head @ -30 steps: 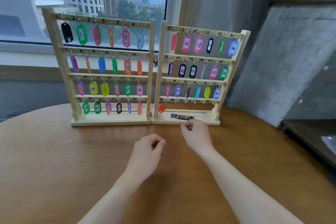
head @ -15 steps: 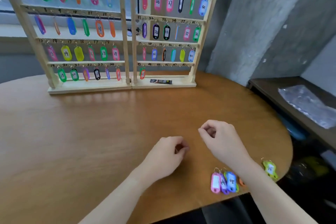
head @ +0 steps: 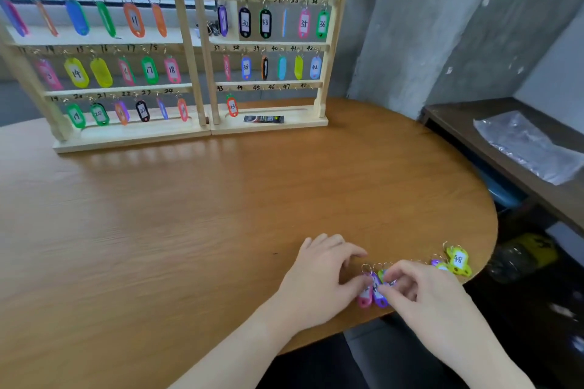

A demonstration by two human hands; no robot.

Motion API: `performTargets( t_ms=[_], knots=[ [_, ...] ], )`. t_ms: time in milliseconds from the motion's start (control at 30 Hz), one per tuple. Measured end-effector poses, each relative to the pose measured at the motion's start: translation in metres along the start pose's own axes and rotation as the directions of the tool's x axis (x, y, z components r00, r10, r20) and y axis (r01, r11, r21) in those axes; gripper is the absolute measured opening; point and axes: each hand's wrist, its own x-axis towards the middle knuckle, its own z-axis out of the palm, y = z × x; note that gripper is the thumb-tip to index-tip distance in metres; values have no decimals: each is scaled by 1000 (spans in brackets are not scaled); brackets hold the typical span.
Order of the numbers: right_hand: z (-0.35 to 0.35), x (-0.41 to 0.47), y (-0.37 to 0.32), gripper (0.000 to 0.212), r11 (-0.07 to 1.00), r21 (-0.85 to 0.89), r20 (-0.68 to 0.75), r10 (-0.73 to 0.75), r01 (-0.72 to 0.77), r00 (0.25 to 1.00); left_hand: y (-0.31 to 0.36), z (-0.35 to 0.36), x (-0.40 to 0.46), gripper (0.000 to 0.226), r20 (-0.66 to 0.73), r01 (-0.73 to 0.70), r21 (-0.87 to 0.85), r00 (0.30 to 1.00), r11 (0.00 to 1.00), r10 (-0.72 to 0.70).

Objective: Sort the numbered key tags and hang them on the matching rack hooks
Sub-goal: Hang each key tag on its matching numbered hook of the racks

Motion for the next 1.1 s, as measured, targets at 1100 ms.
performTargets(
  t_ms=[1100],
  knots=[
    [19,36,-44,31,988,-128,79,-81,90,994,-16,-39,-25,11,-176,369,-90,908,925,-379]
  ],
)
